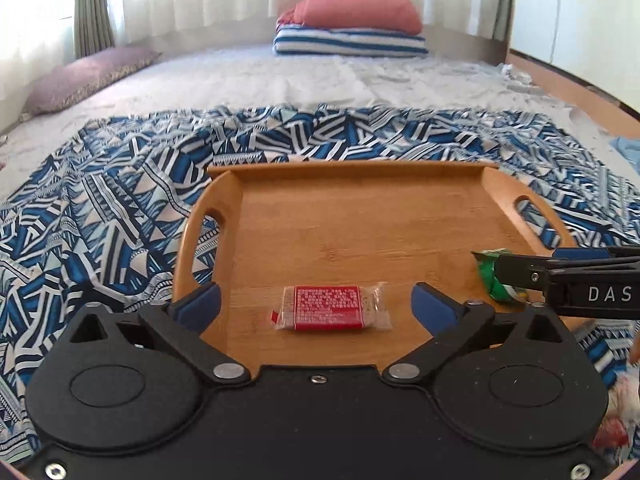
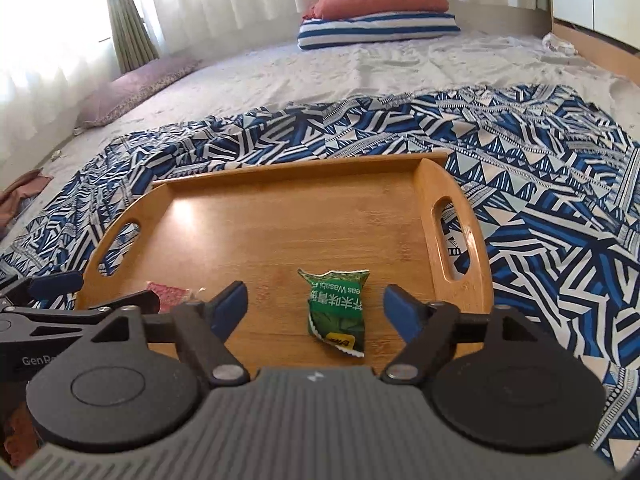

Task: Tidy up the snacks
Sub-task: 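Carry both snacks onto the wooden tray and open both grippers to release them, then withdraw both open grippers from the tray back toward the snack pile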

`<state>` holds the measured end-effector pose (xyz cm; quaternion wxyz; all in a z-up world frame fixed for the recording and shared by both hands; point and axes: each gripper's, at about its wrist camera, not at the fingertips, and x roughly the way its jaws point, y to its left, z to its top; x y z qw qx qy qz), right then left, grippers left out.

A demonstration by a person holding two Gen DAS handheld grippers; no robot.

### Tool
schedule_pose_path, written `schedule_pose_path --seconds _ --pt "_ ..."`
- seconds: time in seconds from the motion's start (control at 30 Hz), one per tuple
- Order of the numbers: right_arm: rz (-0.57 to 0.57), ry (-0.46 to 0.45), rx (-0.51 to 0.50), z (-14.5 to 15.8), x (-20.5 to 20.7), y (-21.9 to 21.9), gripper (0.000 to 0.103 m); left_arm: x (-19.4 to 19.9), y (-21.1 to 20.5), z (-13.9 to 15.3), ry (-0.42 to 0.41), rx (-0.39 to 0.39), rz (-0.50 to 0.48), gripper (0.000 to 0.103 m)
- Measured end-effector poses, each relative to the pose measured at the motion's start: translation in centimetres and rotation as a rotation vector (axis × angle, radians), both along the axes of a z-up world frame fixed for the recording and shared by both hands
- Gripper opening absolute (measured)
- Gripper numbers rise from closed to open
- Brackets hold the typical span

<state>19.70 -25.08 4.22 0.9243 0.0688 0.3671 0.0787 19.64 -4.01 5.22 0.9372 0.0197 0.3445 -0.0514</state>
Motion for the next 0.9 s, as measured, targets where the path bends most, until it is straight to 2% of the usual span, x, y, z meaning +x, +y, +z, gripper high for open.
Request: schedule_pose_path --seconds 0.3,0.57,0.9 --pt "0.030 -0.089 -0.067 0.6 -5.9 0.3 0.097 -6.3 2.3 0.4 -0.035 -0.070 0.001 0.103" --pt "0.024 -0.138 -0.090 -0.1 -10.4 0.1 0.103 -10.4 3.2 -0.9 -0.020 -0.066 0.022 0.103" --pt "0.006 -0.171 -0.187 -0.8 -14.0 0.2 0.103 -13.3 3.4 -1.3 -0.006 -0.030 0.046 0.103"
